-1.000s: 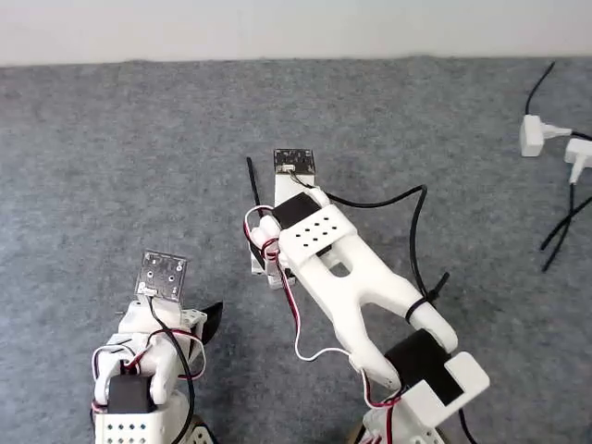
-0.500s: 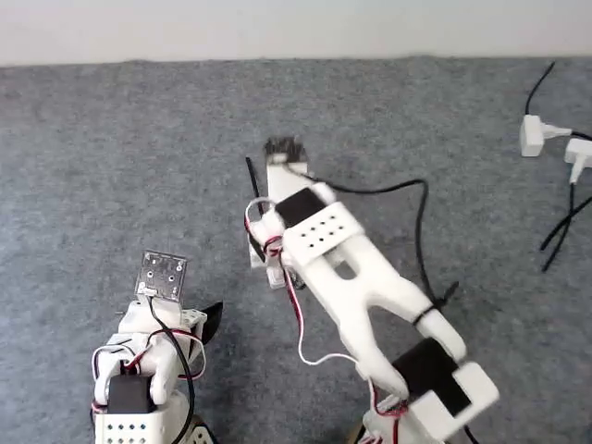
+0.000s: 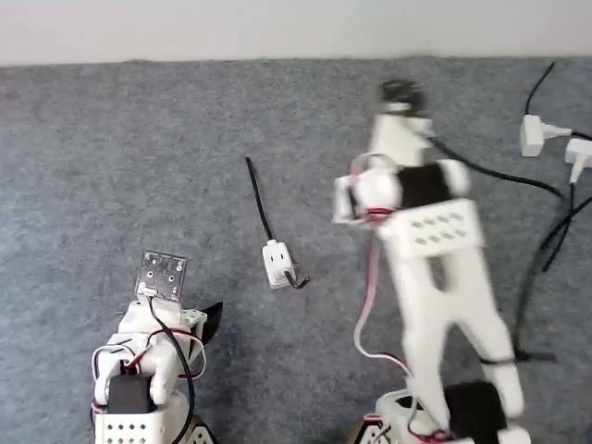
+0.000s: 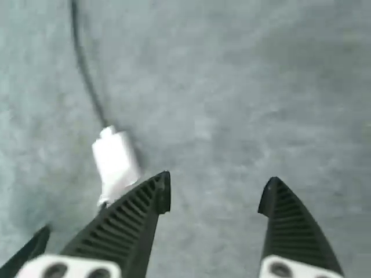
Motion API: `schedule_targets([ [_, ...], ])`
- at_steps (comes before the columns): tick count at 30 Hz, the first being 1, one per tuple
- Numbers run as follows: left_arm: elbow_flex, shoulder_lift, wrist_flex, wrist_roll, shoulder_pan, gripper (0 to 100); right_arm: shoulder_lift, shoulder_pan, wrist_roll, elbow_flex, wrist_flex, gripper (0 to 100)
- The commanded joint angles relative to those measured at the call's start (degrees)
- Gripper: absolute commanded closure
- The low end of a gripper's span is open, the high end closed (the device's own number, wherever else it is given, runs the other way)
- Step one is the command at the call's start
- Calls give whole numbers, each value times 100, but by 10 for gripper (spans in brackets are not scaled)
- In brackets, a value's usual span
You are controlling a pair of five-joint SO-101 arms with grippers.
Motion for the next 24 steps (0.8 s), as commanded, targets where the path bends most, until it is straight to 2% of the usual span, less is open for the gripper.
schedule_targets([
  [1,-48,-9,18,-26,-18,712,-655,435,387,-237,242,743],
  [7,-48,-9,18,-26,158,712,-1218,884,730,492,514,743],
  [16,-48,-9,18,-9,1257,712,-2141,1332,1020,2233,136,743],
  [20,-119,-9,-26,-35,1292,712,-2941,1297,1020,3147,-163,745],
  [24,-884,-9,334,-35,1257,711,-3855,1323,1037,4000,-435,812],
])
